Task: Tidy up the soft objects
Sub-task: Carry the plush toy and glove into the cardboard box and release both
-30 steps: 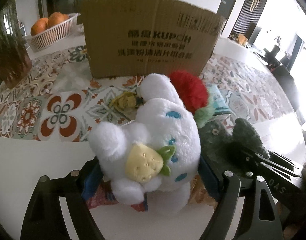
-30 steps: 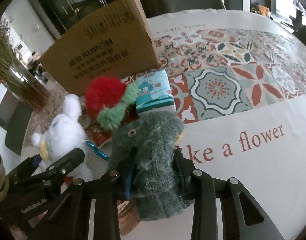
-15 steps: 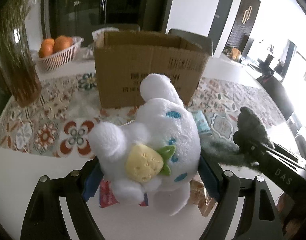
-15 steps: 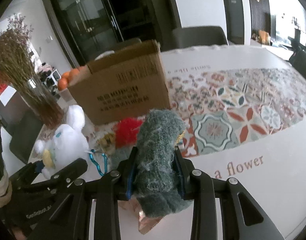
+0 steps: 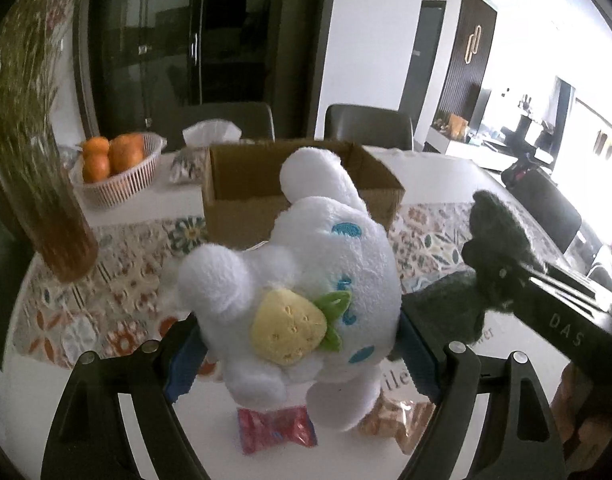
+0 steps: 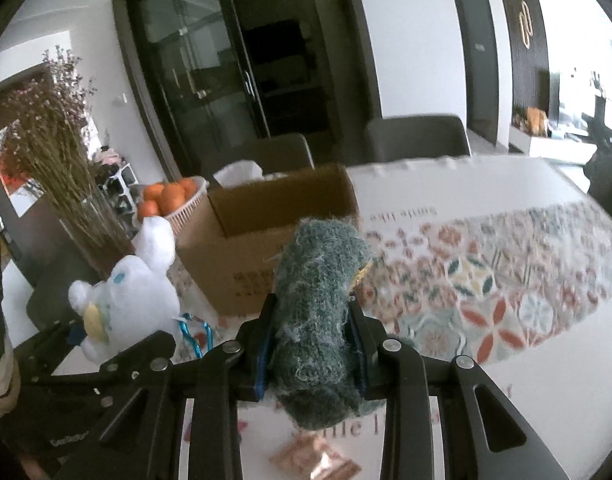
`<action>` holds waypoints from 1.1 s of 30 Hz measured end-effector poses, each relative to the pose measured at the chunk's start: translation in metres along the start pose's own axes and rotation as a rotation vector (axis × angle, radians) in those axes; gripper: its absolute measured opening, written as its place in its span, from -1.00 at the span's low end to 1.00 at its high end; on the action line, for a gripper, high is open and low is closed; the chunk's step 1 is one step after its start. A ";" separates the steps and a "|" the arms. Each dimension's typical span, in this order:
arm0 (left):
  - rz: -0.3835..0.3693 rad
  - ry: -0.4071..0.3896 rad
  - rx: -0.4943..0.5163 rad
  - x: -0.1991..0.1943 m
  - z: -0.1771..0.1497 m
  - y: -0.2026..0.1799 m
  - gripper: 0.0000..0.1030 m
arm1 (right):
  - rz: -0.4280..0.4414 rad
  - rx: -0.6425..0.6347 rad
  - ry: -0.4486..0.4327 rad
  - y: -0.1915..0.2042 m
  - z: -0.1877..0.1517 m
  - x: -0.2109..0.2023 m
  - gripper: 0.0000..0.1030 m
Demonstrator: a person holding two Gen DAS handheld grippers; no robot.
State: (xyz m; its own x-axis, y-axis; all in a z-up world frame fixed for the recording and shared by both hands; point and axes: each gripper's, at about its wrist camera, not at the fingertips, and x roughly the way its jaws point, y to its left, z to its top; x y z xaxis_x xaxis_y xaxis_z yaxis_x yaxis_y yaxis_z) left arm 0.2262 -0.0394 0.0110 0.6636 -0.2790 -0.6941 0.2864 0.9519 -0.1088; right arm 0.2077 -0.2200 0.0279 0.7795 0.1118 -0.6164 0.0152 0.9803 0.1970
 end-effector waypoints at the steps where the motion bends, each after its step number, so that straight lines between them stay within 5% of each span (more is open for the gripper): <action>1: 0.002 -0.006 0.008 -0.002 0.004 0.002 0.65 | 0.000 -0.009 -0.010 0.002 0.007 -0.001 -0.38; 18: 0.013 -0.050 0.074 -0.005 0.099 0.021 0.65 | 0.012 -0.125 -0.071 0.035 0.112 0.018 -0.38; 33: 0.030 -0.012 0.056 0.054 0.154 0.045 0.65 | 0.029 -0.150 0.005 0.035 0.159 0.094 -0.38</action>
State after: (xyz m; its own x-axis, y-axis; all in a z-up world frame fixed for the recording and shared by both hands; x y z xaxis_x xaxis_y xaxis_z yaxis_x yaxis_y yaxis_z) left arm 0.3814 -0.0308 0.0786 0.6806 -0.2523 -0.6878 0.3043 0.9514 -0.0478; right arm 0.3808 -0.2016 0.0981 0.7754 0.1405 -0.6156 -0.1012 0.9900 0.0986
